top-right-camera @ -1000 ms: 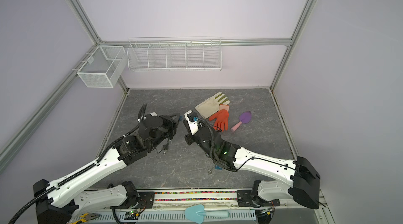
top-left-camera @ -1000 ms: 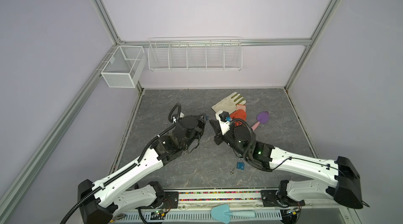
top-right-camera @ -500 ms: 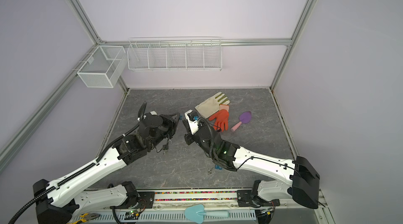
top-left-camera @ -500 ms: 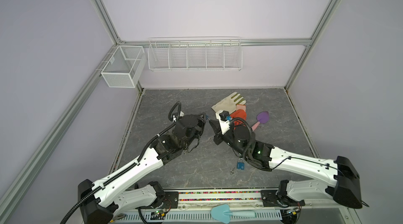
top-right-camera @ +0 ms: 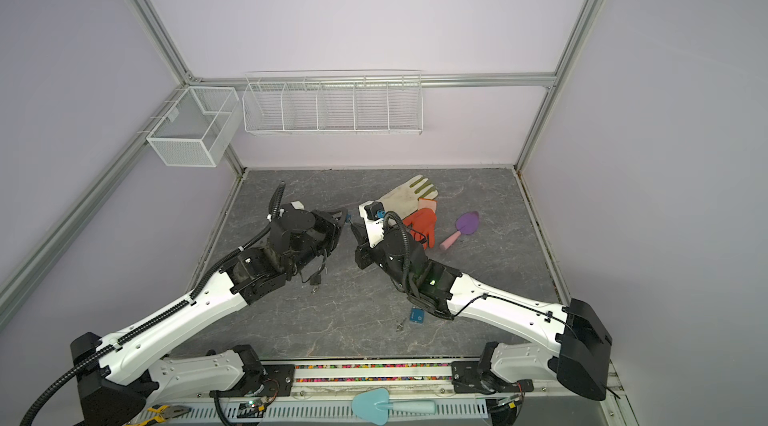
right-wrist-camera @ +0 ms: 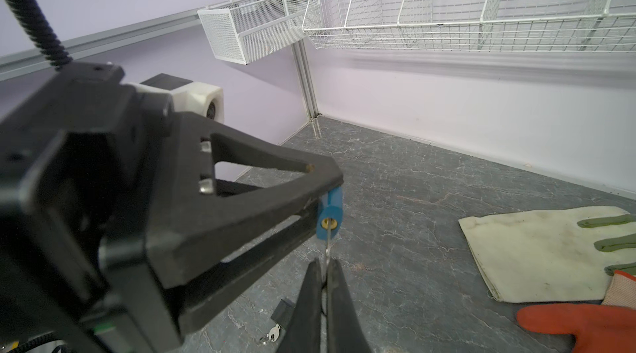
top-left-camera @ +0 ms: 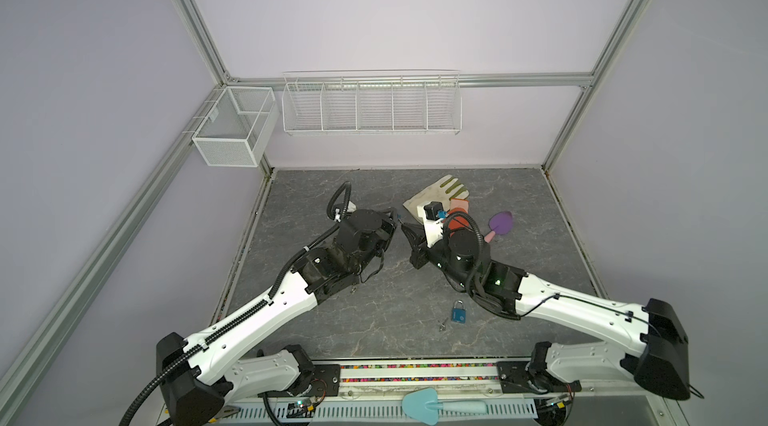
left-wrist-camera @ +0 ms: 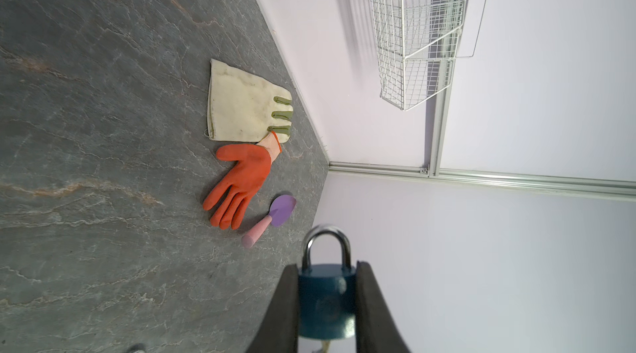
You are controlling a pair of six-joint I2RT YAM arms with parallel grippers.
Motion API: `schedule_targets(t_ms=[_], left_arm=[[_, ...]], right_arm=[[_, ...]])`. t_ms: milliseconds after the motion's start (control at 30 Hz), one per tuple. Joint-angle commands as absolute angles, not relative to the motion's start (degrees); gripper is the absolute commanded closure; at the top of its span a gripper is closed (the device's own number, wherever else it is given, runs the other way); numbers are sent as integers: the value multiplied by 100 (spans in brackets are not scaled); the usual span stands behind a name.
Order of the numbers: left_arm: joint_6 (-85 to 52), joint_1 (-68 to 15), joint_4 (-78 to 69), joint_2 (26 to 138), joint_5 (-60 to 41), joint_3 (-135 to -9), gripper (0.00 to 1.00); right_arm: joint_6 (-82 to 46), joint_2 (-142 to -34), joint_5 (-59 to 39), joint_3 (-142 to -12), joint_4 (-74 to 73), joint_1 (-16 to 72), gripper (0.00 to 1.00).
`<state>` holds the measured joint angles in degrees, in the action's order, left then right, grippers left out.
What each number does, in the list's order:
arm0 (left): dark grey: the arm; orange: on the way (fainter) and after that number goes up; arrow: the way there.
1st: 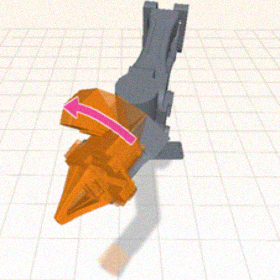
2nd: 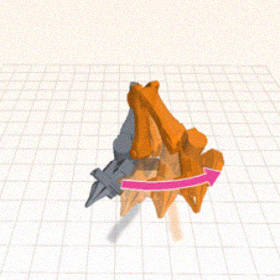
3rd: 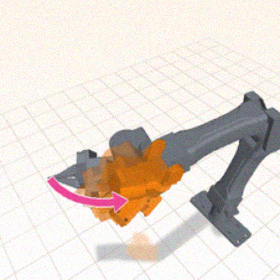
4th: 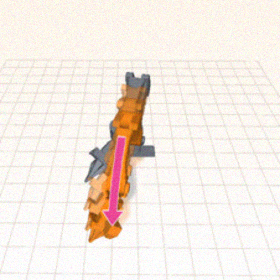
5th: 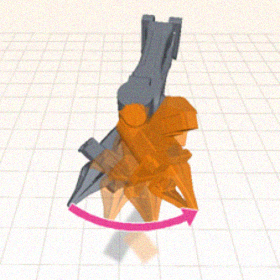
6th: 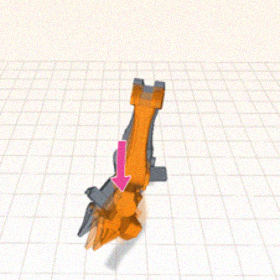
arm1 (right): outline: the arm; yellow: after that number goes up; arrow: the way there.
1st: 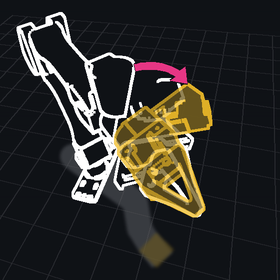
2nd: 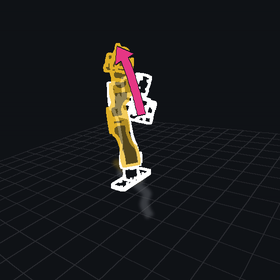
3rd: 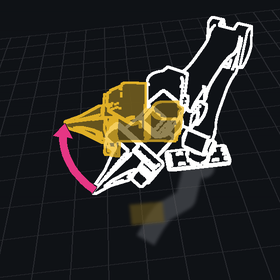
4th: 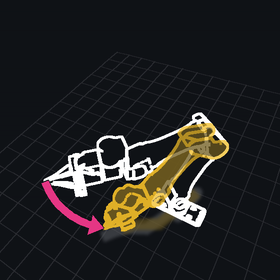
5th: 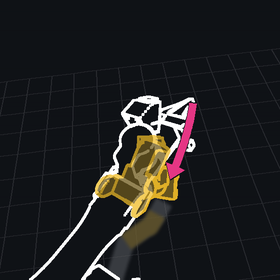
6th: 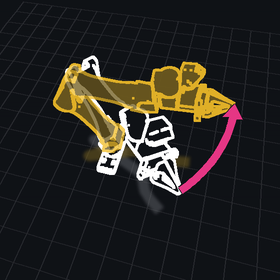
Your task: Unlock with the key
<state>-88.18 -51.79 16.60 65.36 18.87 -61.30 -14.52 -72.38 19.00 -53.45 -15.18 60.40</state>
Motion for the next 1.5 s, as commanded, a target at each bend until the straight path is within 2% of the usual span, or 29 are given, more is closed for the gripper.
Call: schedule_targets(t_ms=[0,233,500,700,967,1167,1333,1467], left_arm=[[-8825,-5449,1149,6567,669,-6312,100],[-8369,-5449,1638,6559,643,-6382,100],[-8107,-5458,2065,6569,843,-6599,100],[-7866,-5511,2210,6638,925,-6684,100],[-7360,-5511,2461,6642,1133,-6750,100],[-7165,-5510,2509,6696,1070,-6794,100],[-6974,-5511,2476,6755,984,-6835,100],[-6820,-5511,2510,6742,979,-6846,100]], right_arm=[[-1266,-7320,1378,-5457,-1612,6206,94],[-1964,-7046,791,-5530,-1620,5848,94],[-1290,-7166,1352,-5695,-1142,6139,94],[-2384,-7119,783,-5632,-1539,5820,94],[-2843,-7148,404,-5920,-1138,5735,94],[-2918,-7146,542,-5958,-972,5723,94],[-3151,-7218,146,-6075,-1076,5711,94],[-3360,-7010,225,-5928,-1175,5609,94]])
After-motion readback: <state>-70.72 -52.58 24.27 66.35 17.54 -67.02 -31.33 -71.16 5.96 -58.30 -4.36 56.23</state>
